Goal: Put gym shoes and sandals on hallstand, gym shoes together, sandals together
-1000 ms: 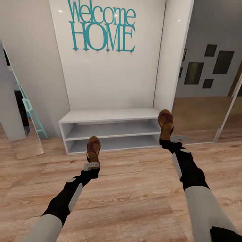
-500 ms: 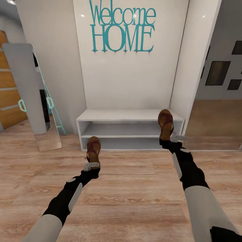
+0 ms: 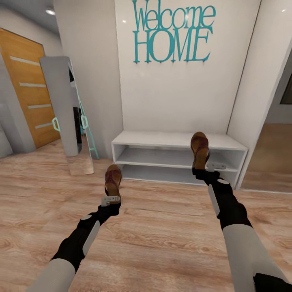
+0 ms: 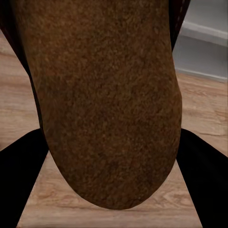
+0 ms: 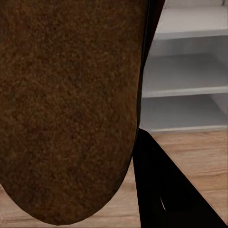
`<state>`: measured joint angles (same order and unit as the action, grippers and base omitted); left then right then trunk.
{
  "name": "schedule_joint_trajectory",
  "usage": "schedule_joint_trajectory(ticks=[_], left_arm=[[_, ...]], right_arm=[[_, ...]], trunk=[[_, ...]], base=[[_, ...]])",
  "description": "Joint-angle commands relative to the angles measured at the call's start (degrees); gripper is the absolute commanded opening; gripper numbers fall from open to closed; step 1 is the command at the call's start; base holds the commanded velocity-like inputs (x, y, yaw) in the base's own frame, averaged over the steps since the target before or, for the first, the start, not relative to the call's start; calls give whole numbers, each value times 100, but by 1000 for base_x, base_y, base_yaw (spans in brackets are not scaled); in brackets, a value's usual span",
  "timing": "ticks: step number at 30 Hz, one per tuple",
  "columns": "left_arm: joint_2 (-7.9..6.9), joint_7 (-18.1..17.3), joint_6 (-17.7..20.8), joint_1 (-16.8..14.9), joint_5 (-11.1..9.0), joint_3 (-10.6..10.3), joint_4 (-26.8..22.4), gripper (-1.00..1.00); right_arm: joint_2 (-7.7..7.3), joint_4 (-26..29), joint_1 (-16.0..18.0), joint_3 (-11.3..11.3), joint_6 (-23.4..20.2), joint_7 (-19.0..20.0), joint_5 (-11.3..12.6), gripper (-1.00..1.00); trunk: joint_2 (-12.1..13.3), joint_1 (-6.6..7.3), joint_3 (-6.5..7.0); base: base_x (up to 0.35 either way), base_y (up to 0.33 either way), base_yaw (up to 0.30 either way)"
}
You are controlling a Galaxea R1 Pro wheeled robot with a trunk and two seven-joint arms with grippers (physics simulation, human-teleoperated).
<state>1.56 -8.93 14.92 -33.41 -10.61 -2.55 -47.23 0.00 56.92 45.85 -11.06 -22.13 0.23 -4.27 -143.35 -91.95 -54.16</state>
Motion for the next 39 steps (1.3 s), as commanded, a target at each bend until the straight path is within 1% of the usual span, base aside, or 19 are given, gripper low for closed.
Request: schedule_joint_trajectory(ticks=[1,10,19,28,33,39], left_arm=[[1,-4,38,-5,-55,0,-5,-100],[2,-9,38,-3,-55,0,3,-100],[2,-12,38,-4,-62,0,16,-100],[2,-12,34,-1,-64,0,17,-100],[2,-12,30,-3,-70,0,21,-100],[10,-12,29,-6,-73,-2,36,-100]], right_arm=[[0,12,2,-1,-37,-15,-22,-100],[0,10,2,-1,-37,-15,-22,-100],[0,12,0,-1,-37,-15,-22,-100],[0,9,2,-1,-37,-15,-22,-100],[0,11,2,-1,-37,-15,-22,-100],[0,8,1,-1,-37,-15,-22,-100]], trunk=[[-3,1,-6],[-3,1,-6],[-3,1,-6],[-3,1,-6],[-3,1,-6],[-3,1,-6]], base=[[0,0,294],[59,0,294],[159,0,294],[35,0,294],[183,0,294],[308,0,294]])
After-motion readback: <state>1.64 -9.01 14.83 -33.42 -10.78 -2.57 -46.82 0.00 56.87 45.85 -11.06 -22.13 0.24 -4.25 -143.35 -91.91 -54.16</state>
